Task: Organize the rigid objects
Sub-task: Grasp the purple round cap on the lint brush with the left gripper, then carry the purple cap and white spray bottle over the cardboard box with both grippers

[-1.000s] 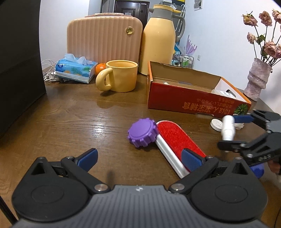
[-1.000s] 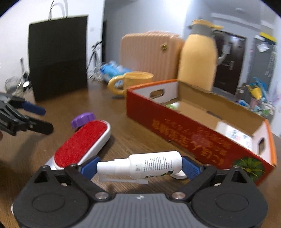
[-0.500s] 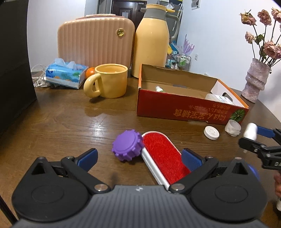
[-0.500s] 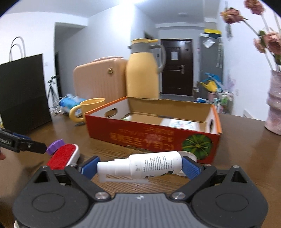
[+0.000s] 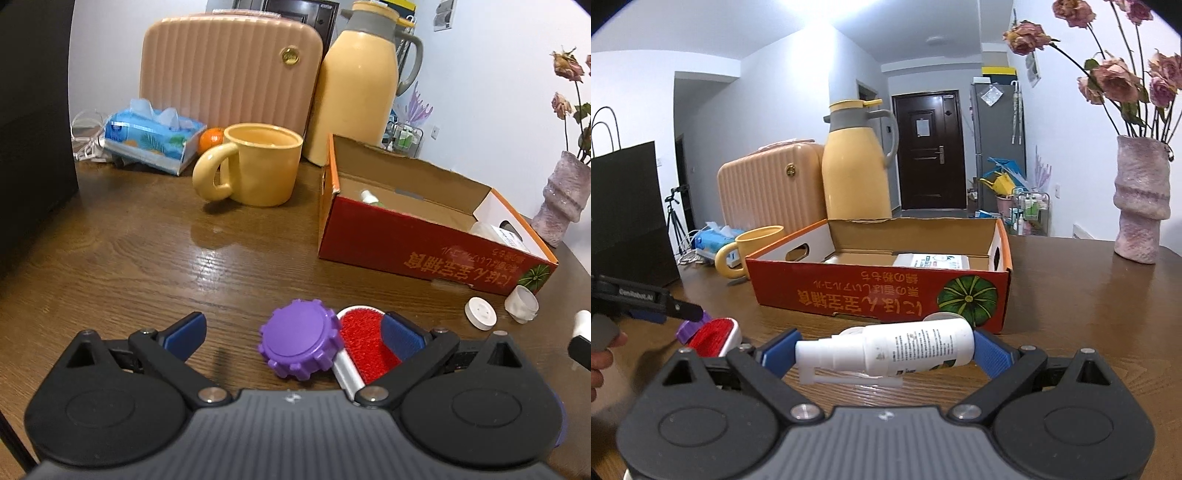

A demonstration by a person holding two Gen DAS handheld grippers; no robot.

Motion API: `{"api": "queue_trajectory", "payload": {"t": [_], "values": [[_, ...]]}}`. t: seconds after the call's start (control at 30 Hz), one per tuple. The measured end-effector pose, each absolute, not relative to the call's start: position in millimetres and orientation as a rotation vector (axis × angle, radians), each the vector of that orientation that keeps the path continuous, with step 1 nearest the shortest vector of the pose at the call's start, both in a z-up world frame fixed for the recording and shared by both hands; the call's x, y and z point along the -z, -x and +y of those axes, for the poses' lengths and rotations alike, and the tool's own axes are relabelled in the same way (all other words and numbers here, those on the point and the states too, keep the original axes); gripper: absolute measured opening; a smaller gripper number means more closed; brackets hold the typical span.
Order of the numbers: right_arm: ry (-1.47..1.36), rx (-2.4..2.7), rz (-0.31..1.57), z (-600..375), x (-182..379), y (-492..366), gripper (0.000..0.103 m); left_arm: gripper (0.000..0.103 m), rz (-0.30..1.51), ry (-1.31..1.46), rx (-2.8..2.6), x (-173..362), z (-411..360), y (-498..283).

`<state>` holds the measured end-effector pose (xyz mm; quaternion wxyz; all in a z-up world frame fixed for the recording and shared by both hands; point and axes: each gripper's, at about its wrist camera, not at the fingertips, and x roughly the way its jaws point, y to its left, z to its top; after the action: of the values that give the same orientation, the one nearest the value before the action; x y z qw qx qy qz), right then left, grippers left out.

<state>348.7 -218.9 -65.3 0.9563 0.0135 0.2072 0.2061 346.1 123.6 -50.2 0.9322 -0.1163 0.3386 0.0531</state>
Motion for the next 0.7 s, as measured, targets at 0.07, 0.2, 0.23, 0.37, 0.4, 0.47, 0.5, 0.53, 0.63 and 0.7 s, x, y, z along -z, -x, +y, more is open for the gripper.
{"api": "queue_trajectory", "payload": {"t": [0.07,0.2,0.23,0.37,0.4,0.47,0.5,0.53,0.63,0.7], "values": [[-0.03,-0.411,0.419,-218.8,65.1,-346.7,0.098,0.099,0.697,0.248,-0.111,53.6,124.6,-347.3],[-0.033,-0.405,0.423,-217.2,65.9,-345.4,0.098,0.089,0.694,0.289,-0.1,58.2,128.9,-348.0],[-0.034,-0.404,0.424,-216.8,66.3,-345.1,0.098,0.086,0.696,0.307,-0.09,59.3,130.9,-348.9],[-0.038,-0.4,0.421,-216.8,65.9,-342.4,0.098,0.07,0.713,0.378,-0.049,64.0,139.0,-351.9],[-0.039,-0.4,0.421,-216.7,66.0,-341.8,0.098,0.067,0.716,0.394,-0.038,64.8,140.4,-352.5],[-0.039,-0.399,0.422,-216.7,66.4,-340.7,0.098,0.057,0.716,0.417,-0.017,65.5,142.4,-352.8],[-0.039,-0.398,0.424,-216.1,66.5,-340.2,0.098,0.055,0.713,0.426,-0.006,65.4,143.3,-352.5],[-0.039,-0.398,0.425,-215.5,66.7,-339.6,0.098,0.055,0.71,0.436,0.004,65.1,144.3,-352.0],[-0.039,-0.398,0.425,-215.1,67.0,-338.5,0.098,0.055,0.7,0.432,-0.01,64.5,144.7,-350.1],[-0.041,-0.398,0.425,-214.6,67.4,-337.6,0.098,0.055,0.696,0.431,-0.014,63.9,144.3,-349.1]]}}
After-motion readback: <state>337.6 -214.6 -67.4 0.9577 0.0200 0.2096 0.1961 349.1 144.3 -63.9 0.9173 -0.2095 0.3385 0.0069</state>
